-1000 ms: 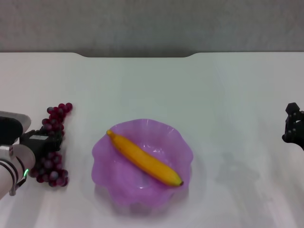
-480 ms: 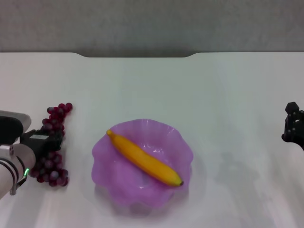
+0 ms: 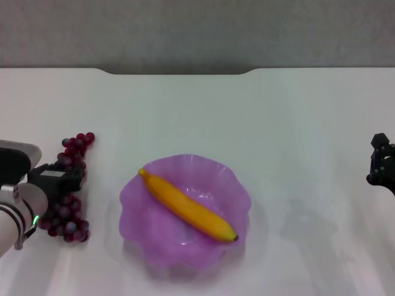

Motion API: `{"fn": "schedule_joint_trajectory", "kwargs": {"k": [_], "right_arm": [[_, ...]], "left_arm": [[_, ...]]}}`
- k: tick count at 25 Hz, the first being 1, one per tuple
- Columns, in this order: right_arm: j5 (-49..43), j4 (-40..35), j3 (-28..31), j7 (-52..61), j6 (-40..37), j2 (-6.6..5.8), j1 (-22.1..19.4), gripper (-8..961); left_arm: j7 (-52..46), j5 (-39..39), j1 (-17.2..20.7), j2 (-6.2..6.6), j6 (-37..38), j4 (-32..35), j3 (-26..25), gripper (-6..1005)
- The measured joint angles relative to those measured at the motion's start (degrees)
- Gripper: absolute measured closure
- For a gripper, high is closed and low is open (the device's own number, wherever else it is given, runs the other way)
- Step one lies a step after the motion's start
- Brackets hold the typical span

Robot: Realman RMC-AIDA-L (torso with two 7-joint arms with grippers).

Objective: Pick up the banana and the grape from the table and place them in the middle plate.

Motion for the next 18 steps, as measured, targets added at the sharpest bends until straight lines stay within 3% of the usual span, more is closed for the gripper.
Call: {"fn": "schedule_joint_trajectory", "kwargs": {"k": [18], "right_arm": [[0.0,0.0,0.0,-0.2,-0.1,0.00,-0.1,953]], "left_arm": [[2.1,-0.1,2.4,0.00,0.8,-4.1,-0.5,701]]}}
